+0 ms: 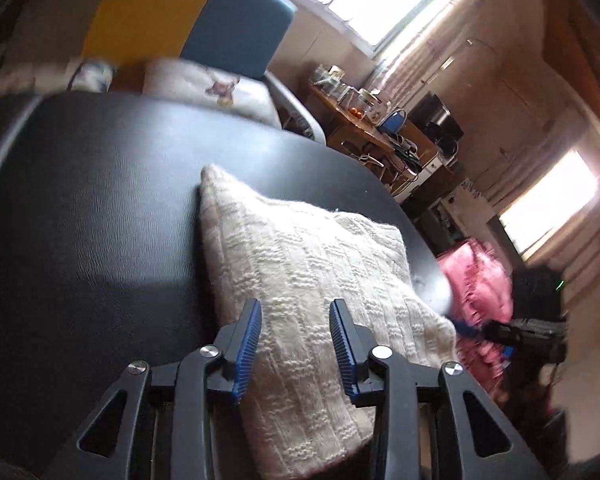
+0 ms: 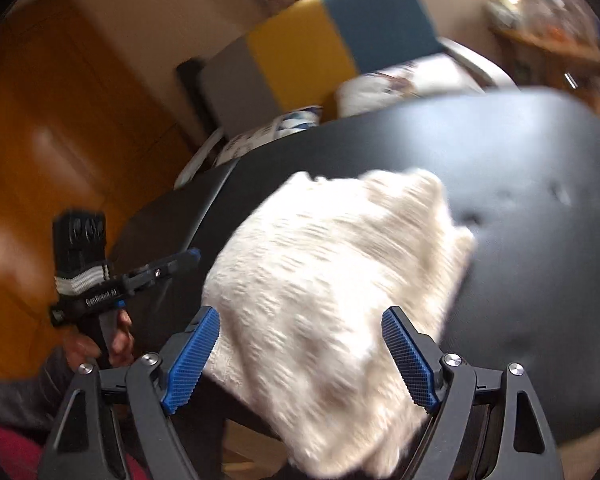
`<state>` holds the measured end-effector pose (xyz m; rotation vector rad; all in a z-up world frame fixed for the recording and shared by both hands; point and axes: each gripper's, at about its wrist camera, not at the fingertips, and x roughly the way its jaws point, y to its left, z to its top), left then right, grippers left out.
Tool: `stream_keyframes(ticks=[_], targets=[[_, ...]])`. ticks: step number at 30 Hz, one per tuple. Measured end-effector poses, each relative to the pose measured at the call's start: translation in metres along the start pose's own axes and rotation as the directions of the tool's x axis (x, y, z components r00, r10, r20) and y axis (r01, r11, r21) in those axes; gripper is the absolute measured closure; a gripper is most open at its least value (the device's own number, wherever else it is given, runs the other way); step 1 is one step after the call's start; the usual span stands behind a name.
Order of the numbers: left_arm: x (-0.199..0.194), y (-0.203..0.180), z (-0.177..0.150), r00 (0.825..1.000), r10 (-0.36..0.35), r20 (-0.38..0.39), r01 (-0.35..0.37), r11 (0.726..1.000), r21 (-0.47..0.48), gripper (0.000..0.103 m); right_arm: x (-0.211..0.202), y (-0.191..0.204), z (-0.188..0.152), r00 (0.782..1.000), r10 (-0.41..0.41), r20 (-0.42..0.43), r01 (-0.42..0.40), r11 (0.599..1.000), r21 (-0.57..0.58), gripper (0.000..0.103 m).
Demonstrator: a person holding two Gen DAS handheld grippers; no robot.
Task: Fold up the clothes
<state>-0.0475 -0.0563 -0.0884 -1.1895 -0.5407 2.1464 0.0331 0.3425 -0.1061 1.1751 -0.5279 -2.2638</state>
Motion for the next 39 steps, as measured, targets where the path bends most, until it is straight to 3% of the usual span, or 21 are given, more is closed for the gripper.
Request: stream_keyframes(ticks=[2, 5, 10, 14, 19, 22, 27, 30, 32, 35, 38, 39], targets=[[0.012, 0.019, 0.003, 0.997, -0.065, -0.044, 0.06, 0.993, -0.102, 0.059, -0.004, -0.025, -0.008, 0.998, 0.062, 0.0, -0.061, 0.989, 0.133, 0.0], [0.028, 0.044, 0.007, 0.991, -0.115, -0.07, 0.097, 0.97, -0.223, 0.051, -0.002, -0.059, -0.022, 0.993, 0.113, -0.01, -0.105, 0.946, 0.305, 0.0], [0.048, 0.066, 0.012, 0.984, -0.157, -0.084, 0.124, 0.943, -0.31, 0.045, 0.016, -0.08, -0.028, 0.989, 0.149, -0.013, -0.132, 0.91, 0.394, 0.0], [0.067, 0.058, 0.018, 0.974, -0.2, -0.107, 0.162, 0.943, -0.29, 0.042, 0.038, -0.083, -0.016, 0.986, 0.162, -0.031, -0.136, 0.908, 0.396, 0.0], [0.097, 0.049, 0.022, 0.966, -0.199, -0.163, 0.151, 0.951, -0.269, 0.034, 0.058, -0.079, 0.0, 0.978, 0.202, -0.061, -0.162, 0.903, 0.398, 0.0], [0.104, 0.039, 0.025, 0.963, -0.179, -0.203, 0.129, 0.963, -0.236, 0.033, 0.063, -0.071, 0.002, 0.97, 0.207, -0.128, -0.151, 0.924, 0.35, 0.0], [0.112, 0.018, 0.025, 0.969, -0.103, -0.223, 0.073, 0.987, -0.141, 0.034, 0.056, -0.061, -0.009, 0.976, 0.201, -0.085, -0.172, 0.947, 0.27, 0.0], [0.114, 0.007, 0.021, 0.974, -0.096, -0.204, 0.074, 0.991, -0.109, 0.036, 0.065, -0.051, -0.006, 0.985, 0.148, -0.093, -0.126, 0.97, 0.206, 0.001], [0.116, 0.001, 0.018, 0.978, -0.091, -0.19, 0.075, 0.993, -0.088, 0.041, 0.067, -0.045, -0.007, 0.992, 0.085, -0.093, -0.064, 0.977, 0.203, 0.008], [0.119, -0.009, 0.014, 0.983, -0.082, -0.166, 0.073, 0.996, -0.058, 0.044, 0.065, -0.04, -0.012, 0.995, 0.044, -0.092, -0.025, 0.981, 0.191, 0.032], [0.122, -0.018, 0.007, 0.993, -0.033, -0.115, 0.028, 0.999, -0.04, 0.034, 0.064, -0.035, -0.018, 0.997, 0.03, -0.07, -0.018, 0.986, 0.166, 0.037], [0.124, -0.019, 0.007, 0.992, -0.03, -0.123, 0.024, 0.999, -0.049, 0.034, 0.064, -0.032, -0.02, 0.998, 0.02, -0.063, -0.01, 0.989, 0.148, 0.032]])
